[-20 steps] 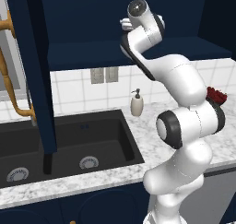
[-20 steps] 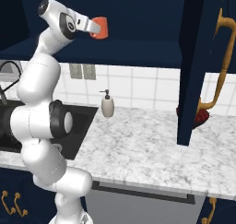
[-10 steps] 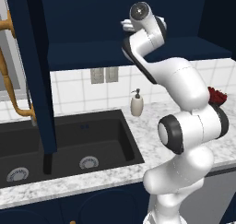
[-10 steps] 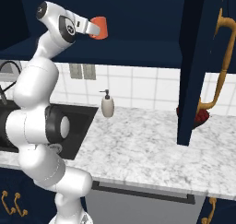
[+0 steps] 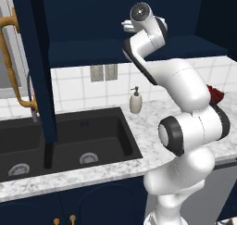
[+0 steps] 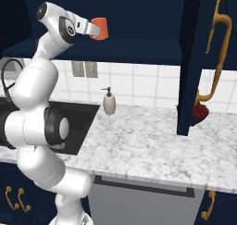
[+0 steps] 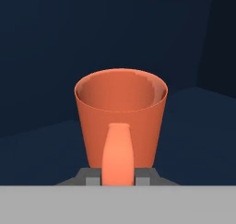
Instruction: Gather all objects into one cabinet and sort the glasses and bowls to opposite sides.
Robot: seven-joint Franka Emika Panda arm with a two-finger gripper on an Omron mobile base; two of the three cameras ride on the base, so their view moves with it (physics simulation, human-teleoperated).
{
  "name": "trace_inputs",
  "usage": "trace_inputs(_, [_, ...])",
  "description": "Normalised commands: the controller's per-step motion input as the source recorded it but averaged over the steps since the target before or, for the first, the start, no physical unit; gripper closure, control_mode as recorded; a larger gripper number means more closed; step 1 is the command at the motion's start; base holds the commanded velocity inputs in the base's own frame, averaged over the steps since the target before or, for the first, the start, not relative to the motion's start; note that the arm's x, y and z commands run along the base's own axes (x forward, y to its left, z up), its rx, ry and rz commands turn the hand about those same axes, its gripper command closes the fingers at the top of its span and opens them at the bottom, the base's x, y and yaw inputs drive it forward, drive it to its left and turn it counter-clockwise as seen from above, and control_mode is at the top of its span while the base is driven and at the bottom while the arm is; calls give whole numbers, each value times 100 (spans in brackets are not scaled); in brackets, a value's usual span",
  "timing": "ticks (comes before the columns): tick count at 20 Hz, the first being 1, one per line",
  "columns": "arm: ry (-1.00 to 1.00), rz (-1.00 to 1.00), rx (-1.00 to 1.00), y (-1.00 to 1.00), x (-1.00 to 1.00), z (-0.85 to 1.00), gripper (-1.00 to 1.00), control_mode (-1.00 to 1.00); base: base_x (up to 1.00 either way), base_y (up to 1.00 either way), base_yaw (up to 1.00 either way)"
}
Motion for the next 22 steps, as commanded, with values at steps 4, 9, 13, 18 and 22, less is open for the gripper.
trace_inputs(4, [0, 0, 0, 0, 0, 0, 100, 100, -69, -3, 0])
trace_inputs(9, [0, 0, 0, 0, 0, 0, 100, 100, -79, -6, 0])
trace_inputs(13, [0, 0, 0, 0, 0, 0, 100, 100, -73, -12, -1])
trace_inputs(18, [0, 0, 0, 0, 0, 0, 100, 100, -59, -9, -4])
trace_inputs(22, [0, 0, 0, 0, 0, 0, 100, 100, -17, 0, -19])
